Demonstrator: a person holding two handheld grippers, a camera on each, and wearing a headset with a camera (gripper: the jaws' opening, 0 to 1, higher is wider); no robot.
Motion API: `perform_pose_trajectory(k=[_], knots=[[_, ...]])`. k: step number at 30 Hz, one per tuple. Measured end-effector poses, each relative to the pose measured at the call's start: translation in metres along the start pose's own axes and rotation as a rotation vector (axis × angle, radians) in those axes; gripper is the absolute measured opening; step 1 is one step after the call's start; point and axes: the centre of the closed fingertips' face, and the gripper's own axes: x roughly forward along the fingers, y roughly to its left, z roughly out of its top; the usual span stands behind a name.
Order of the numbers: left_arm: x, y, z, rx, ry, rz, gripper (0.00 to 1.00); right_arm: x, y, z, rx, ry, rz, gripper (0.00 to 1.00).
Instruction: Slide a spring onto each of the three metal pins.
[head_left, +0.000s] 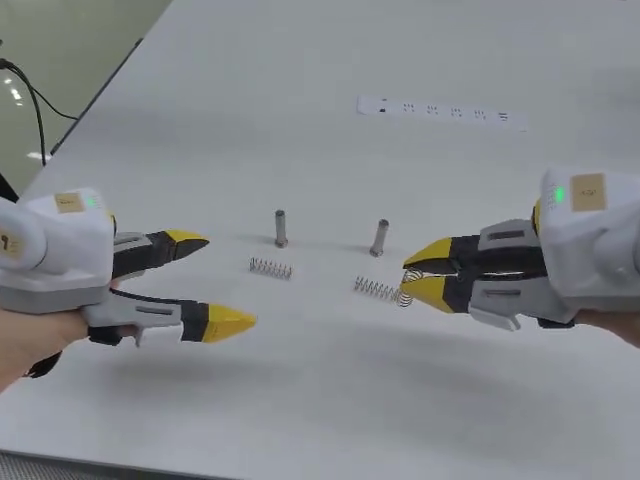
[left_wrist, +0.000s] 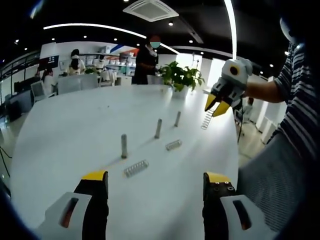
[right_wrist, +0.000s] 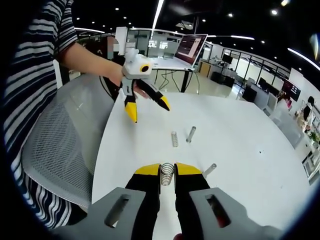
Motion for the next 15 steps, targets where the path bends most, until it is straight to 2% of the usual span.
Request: perform_pose_trajectory(k=[6,12,15], knots=[[0.002,0.000,-0.006,0.004,0.020,0.000,0.85,-0.003,-0.004,-0.005,0.010,0.005,-0.013,0.07],[0.003,0.002,-0.005,-0.011,0.012,0.008,0.97,-0.005,-0.008,-0.007,0.019,0.009,-0.028,0.07],[0.002,0.005,-0.005,-0.023,0.007,0.015,0.98,-0.007,-0.011,-0.007,0.025,0.010,-0.036,0.07]])
